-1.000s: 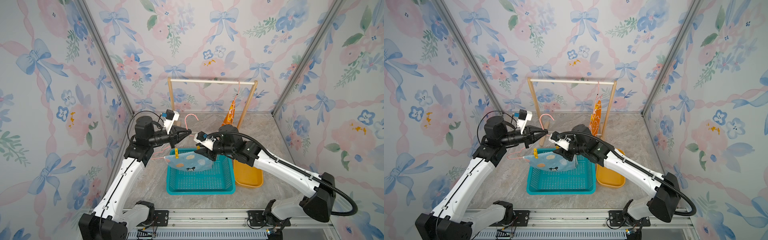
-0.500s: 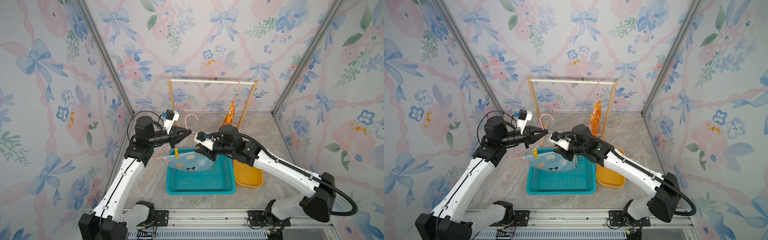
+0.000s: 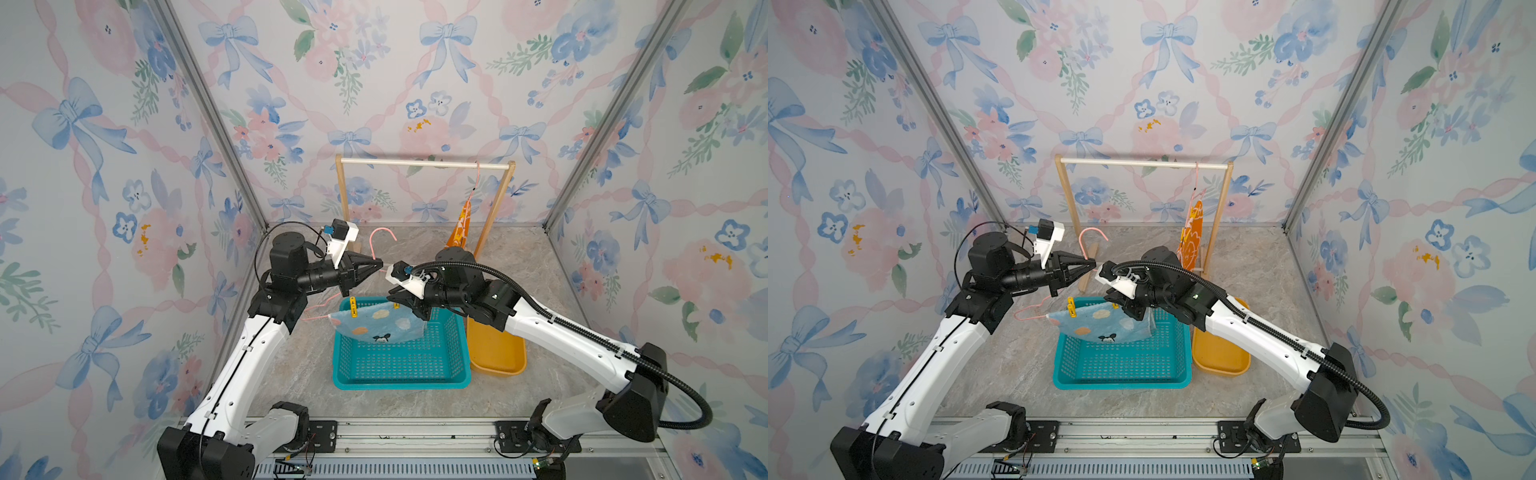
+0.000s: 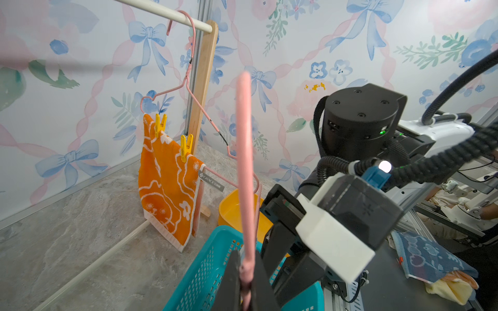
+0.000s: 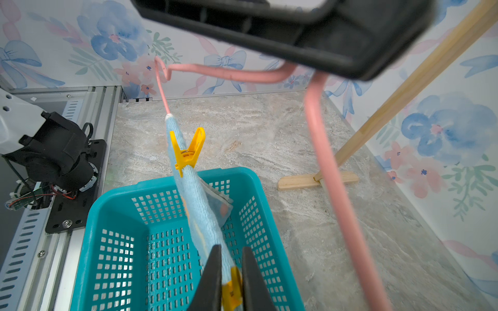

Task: Remove the clothespins securing towels to the hanger
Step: Remove the clothespin from the hanger.

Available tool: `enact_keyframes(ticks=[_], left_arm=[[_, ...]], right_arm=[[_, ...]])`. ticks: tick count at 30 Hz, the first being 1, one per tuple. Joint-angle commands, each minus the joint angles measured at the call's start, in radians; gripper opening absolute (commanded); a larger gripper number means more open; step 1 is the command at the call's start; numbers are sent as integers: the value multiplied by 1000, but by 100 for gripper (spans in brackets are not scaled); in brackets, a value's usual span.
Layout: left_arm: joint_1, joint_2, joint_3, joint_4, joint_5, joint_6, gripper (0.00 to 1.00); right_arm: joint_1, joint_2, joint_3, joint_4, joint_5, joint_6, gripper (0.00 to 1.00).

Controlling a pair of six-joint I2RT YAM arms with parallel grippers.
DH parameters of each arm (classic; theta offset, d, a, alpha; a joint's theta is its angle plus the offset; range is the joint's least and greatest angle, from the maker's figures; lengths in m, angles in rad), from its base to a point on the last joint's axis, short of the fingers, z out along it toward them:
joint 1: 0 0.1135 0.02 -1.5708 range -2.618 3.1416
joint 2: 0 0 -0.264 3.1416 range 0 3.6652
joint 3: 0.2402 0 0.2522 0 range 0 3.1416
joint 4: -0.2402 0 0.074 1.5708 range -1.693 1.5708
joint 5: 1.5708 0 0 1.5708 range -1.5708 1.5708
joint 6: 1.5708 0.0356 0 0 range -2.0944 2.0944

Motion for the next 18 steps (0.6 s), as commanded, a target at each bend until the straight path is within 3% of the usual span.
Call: enact_keyframes(ticks=[1, 7, 18], left_arm=[[5, -3, -4, 14, 33, 14, 0], [4, -3, -4, 13, 30, 12, 0], [7, 1, -5, 12, 26, 14, 0]], right_arm=[[11, 12, 33, -20, -7, -2, 8], [11, -2, 42, -25, 3, -2, 0], [14, -28, 70, -45, 15, 2, 0]])
